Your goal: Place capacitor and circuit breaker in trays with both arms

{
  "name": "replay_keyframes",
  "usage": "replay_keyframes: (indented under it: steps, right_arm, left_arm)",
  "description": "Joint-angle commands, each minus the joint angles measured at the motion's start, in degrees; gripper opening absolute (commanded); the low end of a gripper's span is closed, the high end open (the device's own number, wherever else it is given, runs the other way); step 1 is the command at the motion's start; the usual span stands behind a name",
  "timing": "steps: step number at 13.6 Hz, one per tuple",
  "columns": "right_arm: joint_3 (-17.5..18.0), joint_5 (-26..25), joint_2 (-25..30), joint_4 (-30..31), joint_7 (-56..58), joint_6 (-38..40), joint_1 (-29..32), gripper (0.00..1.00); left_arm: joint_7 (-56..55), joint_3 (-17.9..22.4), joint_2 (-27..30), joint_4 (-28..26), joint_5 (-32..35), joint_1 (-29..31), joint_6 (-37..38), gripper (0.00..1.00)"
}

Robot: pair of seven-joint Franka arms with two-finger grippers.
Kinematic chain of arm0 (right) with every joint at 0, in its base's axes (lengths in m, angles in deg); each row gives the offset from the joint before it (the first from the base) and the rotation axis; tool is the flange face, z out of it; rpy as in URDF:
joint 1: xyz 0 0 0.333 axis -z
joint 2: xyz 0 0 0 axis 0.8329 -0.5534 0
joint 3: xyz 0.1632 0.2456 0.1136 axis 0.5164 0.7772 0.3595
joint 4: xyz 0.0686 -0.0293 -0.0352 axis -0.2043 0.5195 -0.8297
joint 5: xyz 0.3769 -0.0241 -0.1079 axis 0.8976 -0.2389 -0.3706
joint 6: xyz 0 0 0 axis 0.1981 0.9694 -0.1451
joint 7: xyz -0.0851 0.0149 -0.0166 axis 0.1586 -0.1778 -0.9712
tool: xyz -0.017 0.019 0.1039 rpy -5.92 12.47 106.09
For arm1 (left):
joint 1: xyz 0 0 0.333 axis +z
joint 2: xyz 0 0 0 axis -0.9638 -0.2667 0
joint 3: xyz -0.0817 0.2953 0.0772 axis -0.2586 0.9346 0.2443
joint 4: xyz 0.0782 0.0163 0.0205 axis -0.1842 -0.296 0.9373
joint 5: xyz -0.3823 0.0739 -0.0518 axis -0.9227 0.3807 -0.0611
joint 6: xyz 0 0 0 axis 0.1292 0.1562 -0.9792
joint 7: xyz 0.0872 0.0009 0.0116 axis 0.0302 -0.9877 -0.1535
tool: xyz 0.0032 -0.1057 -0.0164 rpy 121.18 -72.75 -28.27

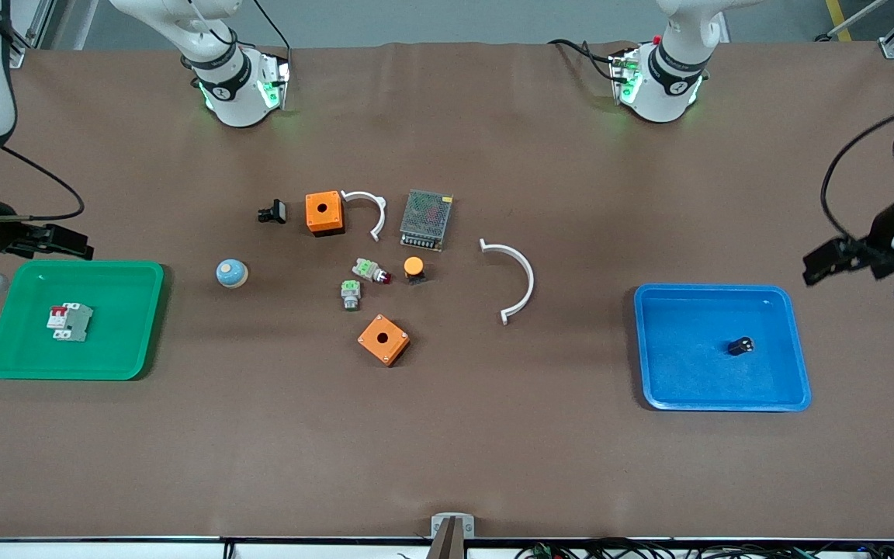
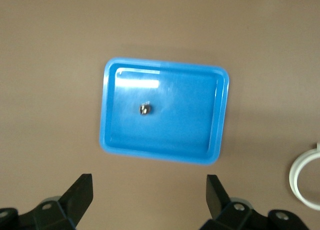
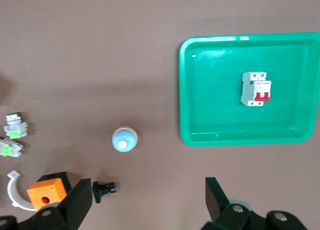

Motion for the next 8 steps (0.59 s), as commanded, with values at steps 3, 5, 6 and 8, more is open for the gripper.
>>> replay_keyframes:
  steps: [3,5,6,8]
  right_arm:
    - [-0.36,-0.73,2.68,-2.02,-2.56,1.94,-2.07,1.00]
    - [-0.36,-0.73,2.42,-4.75,-2.47,2.92,-2.16,1.00]
    - [-0.36,-0.82,2.42,-5.98,-2.65,2.92,-2.16,1.00]
    - [-0.36,-0.73,2.24,-8.97,-2.56,2.92,-1.90,1.00]
  left_arm:
    - [0.78,2.48,5.73,1.10,-3.68,-3.78,8.40,1.00]
    - [0.95,6.09,6.97,0.92,-3.59,-8.10,10.95,1.00]
    - [1.04,6.10,7.06,0.83,-3.59,-8.20,11.65,1.00]
    - [1.12,6.18,7.84,0.31,-3.59,-8.90,12.01,1.00]
